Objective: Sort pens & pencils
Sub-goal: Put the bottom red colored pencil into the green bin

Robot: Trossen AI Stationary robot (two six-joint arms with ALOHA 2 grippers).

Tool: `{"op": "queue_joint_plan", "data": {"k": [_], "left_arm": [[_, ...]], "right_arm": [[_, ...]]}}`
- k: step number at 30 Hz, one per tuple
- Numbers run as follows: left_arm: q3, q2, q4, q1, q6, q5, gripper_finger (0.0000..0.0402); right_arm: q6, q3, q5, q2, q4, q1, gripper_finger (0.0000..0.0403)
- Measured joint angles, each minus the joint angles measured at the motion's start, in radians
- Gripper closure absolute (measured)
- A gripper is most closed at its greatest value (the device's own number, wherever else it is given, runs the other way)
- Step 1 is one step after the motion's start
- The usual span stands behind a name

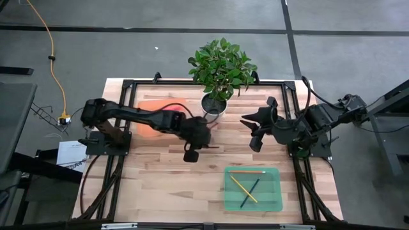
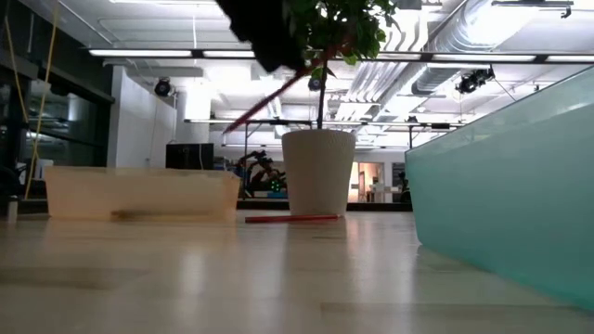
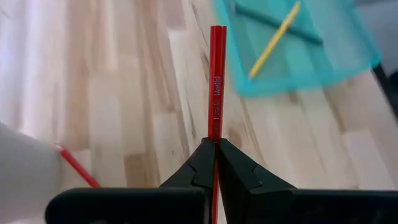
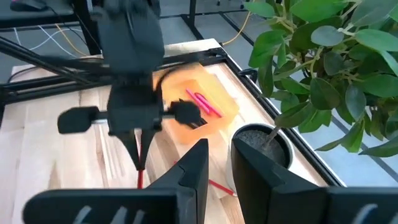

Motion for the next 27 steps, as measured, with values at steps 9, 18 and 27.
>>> {"op": "queue_joint_plan", "data": {"k": [9, 18, 27], "left_arm": [[0.001, -0.131, 0.118, -0.002, -0.037, -0.027, 0.0399], [0.001, -0.225, 0.271, -0.002, -0.039, -0.072, 0.0399], [0.039, -0.229, 0.372, -0.002, -0.022, -0.072, 0.0399]], "right_arm": [[-0.053, 0.001, -0.113, 0.000, 0.121, 0.000, 0.0341], [-0.080, 0.001, -0.223, 0.000, 0.230, 0.000, 0.0341], [-0.131, 0.001, -0.268, 0.000, 0.342, -0.003, 0.0341]]}}
